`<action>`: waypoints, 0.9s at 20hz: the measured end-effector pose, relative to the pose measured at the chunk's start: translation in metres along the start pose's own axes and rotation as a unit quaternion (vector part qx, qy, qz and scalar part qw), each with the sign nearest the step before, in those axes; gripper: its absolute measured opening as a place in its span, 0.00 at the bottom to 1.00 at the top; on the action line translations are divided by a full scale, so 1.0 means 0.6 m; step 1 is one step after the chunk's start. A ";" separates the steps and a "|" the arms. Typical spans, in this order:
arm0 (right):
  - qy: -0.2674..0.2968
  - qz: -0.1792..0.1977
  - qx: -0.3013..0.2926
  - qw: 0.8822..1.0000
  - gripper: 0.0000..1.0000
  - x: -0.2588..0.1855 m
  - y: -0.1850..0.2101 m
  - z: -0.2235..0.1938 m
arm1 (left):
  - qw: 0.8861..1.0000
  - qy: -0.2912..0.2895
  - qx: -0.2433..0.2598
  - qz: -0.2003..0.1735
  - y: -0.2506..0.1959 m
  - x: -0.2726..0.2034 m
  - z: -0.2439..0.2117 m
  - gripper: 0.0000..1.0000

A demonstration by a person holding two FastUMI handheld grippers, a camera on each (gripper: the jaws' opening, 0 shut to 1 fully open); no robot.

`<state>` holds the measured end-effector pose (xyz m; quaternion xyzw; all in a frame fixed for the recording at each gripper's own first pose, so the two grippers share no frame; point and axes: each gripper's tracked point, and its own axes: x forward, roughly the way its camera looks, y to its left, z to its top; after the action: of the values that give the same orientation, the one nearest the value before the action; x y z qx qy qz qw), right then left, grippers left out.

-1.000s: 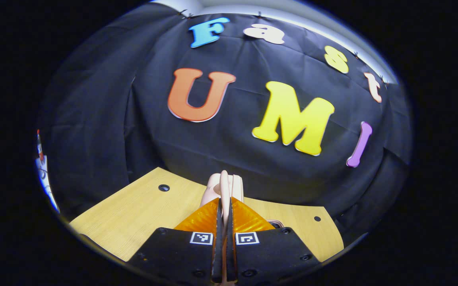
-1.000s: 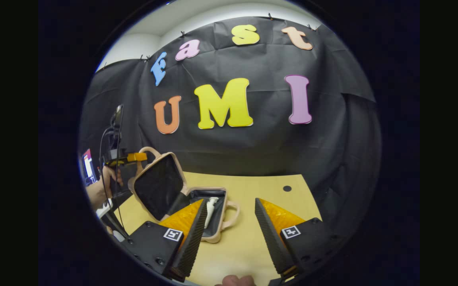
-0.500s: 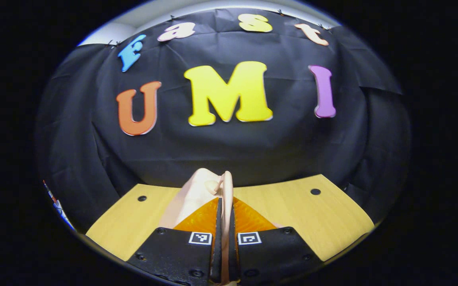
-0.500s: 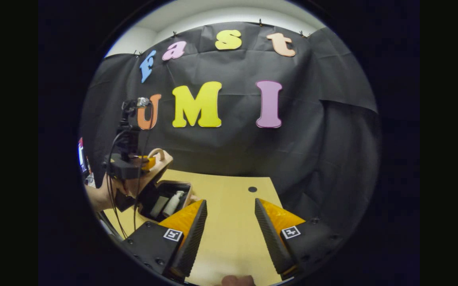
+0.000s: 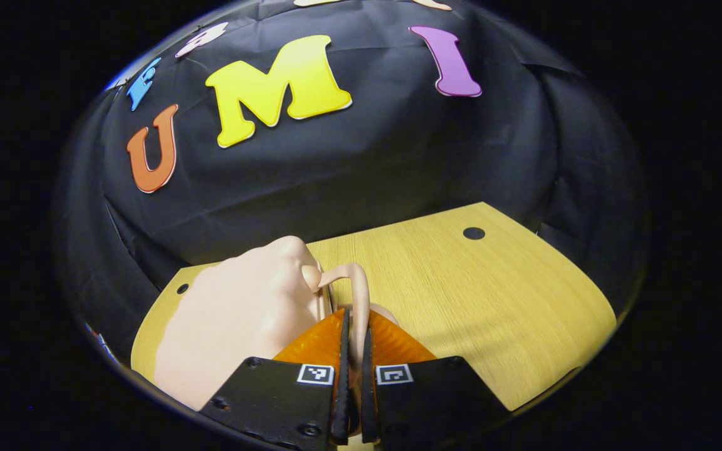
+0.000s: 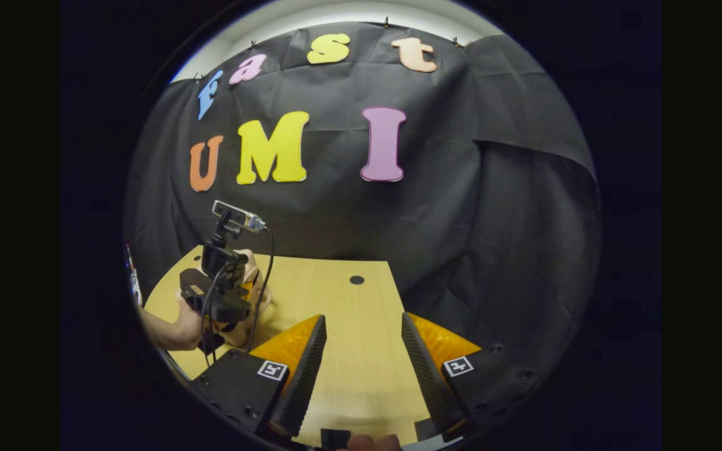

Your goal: First open the suitcase, pack the skin care products into it, and then close the suitcase.

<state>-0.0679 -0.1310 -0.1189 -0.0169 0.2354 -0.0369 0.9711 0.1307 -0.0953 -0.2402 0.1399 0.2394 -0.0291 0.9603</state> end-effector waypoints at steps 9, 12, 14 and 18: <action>-0.002 0.027 -0.003 1.000 0.72 0.017 0.016 0.009 | 0.998 0.041 0.022 -0.039 -0.061 -0.002 -0.038 0.54; -0.014 0.039 -0.008 0.999 0.71 0.022 0.037 0.024 | 0.998 0.035 -0.008 -0.050 -0.064 -0.048 -0.023 0.91; -0.024 0.047 -0.016 0.998 0.72 0.028 0.053 0.039 | 0.997 0.017 -0.037 -0.059 -0.048 -0.079 0.004 0.94; -0.056 0.075 -0.024 0.995 0.72 0.032 0.105 0.092 | 0.994 -0.063 -0.085 -0.038 0.033 -0.155 0.100 0.94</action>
<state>-0.0212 -0.0691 -0.0817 -0.0246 0.1823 0.0426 0.9820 0.0777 -0.0943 -0.1410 0.0469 0.1850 -0.0540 0.9801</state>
